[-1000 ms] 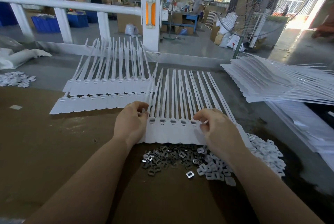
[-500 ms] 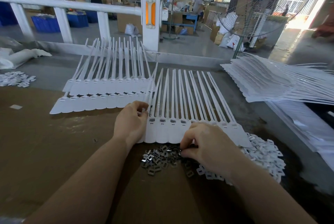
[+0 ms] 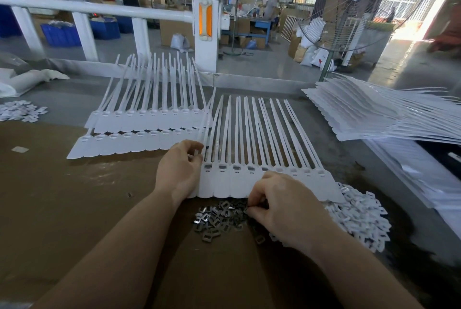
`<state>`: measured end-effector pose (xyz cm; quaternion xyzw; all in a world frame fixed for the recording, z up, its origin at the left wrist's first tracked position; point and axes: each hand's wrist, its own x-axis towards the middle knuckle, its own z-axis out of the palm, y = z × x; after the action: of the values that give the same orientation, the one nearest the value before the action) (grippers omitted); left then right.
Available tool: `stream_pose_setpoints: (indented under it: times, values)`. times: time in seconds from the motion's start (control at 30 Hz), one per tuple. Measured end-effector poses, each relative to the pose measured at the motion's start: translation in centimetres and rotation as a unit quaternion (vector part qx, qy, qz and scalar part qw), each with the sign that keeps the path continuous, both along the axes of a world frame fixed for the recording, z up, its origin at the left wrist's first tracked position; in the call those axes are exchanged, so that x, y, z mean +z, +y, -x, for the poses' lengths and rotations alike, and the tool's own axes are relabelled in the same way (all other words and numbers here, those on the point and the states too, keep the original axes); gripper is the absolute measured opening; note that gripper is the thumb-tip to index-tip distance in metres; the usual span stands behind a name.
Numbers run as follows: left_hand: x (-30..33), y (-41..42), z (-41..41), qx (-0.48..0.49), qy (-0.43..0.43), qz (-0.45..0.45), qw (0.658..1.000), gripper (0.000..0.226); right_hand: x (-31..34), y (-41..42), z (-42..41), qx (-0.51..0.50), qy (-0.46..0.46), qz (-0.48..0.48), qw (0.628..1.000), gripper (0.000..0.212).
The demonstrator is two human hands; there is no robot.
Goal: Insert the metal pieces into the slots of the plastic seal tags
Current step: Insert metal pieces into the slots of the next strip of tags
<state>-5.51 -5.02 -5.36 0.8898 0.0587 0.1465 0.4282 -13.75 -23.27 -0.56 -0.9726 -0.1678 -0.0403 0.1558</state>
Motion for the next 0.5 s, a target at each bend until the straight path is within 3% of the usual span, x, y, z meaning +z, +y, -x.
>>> stream_pose_setpoints:
  times: [0.23, 0.5]
  values:
    - [-0.09, 0.01, -0.09, 0.003, -0.002, 0.011, 1.0, 0.019, -0.68, 0.43, 0.23, -0.005, -0.044, 0.041, 0.998, 0.018]
    - [-0.11, 0.07, -0.21, 0.007, 0.0, 0.004, 1.0, 0.019, -0.88, 0.97, 0.54, -0.022, -0.042, 0.009, 0.999, 0.019]
